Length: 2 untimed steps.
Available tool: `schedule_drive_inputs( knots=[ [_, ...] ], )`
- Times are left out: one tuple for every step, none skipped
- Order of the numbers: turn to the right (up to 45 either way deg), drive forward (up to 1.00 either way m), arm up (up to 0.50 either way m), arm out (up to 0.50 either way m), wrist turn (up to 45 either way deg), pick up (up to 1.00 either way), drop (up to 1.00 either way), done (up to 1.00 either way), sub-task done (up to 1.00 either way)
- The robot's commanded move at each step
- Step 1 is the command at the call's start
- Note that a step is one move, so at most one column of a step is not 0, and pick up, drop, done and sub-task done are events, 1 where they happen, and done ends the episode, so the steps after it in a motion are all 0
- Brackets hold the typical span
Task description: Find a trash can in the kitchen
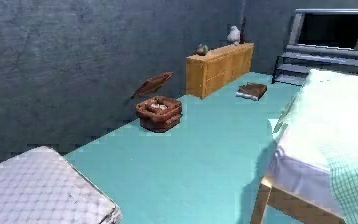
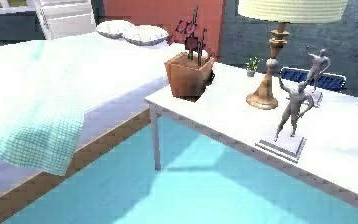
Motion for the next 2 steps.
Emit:
schedule_drive_inputs(
  knots=[
    [0.0, 1.00, 0.00, 0.00, 0.0, 0.00, 0.00, 0.00, 0.00],
    [-15.0, 0.00, 0.00, 0.00, 0.0, 0.00, 0.00, 0.00, 0.00]
  ],
)
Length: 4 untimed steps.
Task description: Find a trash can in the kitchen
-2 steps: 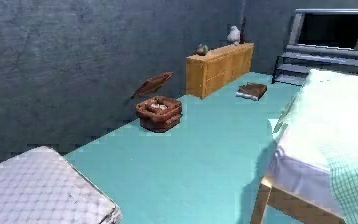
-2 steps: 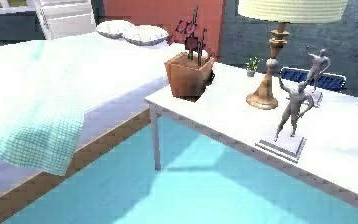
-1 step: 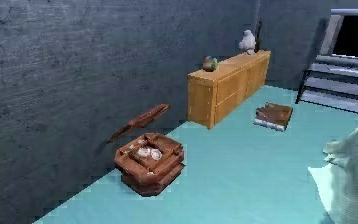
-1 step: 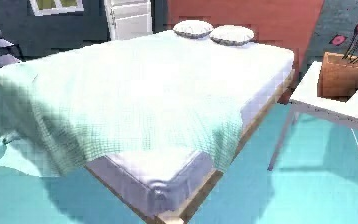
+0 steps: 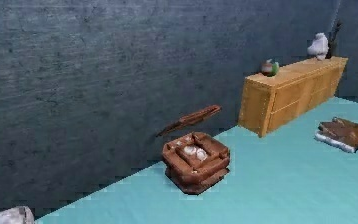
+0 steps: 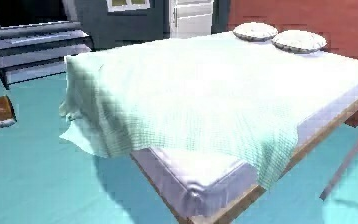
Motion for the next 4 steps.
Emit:
schedule_drive_inputs(
  knots=[
    [0.0, 0.10, 0.00, 0.00, 0.0, 0.00, 0.00, 0.00, 0.00],
    [45.0, 0.00, 0.00, 0.00, 0.0, 0.00, 0.00, 0.00, 0.00],
    [0.0, 1.00, 0.00, 0.00, 0.0, 0.00, 0.00, 0.00, 0.00],
    [3.0, 0.00, 0.00, 0.00, 0.0, 0.00, 0.00, 0.00, 0.00]
  ],
)
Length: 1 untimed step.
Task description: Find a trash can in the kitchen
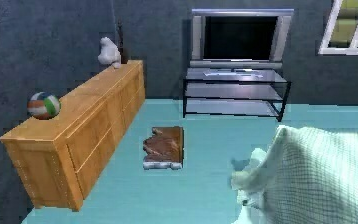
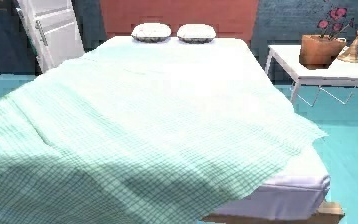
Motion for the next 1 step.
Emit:
schedule_drive_inputs(
  knots=[
    [0.0, 0.65, 0.00, 0.00, 0.0, 0.00, 0.00, 0.00, 0.00]
  ],
)
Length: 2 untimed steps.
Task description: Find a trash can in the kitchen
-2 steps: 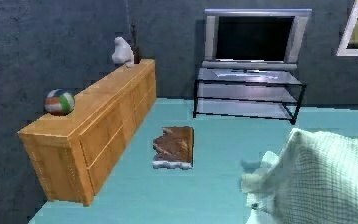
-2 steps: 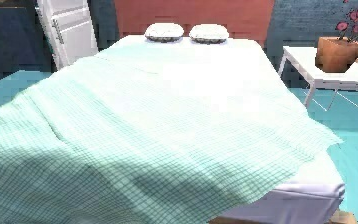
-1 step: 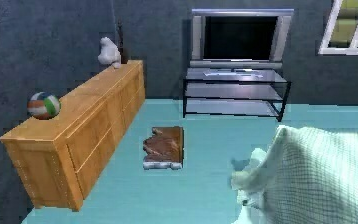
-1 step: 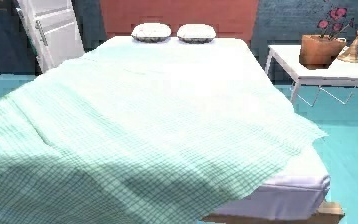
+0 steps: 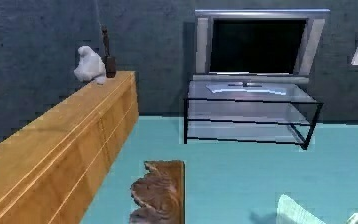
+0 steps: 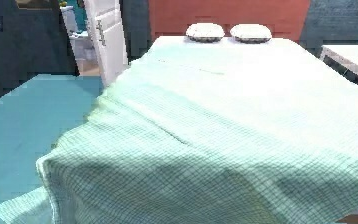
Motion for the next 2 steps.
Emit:
schedule_drive_inputs(
  knots=[
    [6.0, 0.00, 0.00, 0.00, 0.0, 0.00, 0.00, 0.00, 0.00],
    [0.0, 1.00, 0.00, 0.00, 0.0, 0.00, 0.00, 0.00, 0.00]
  ],
)
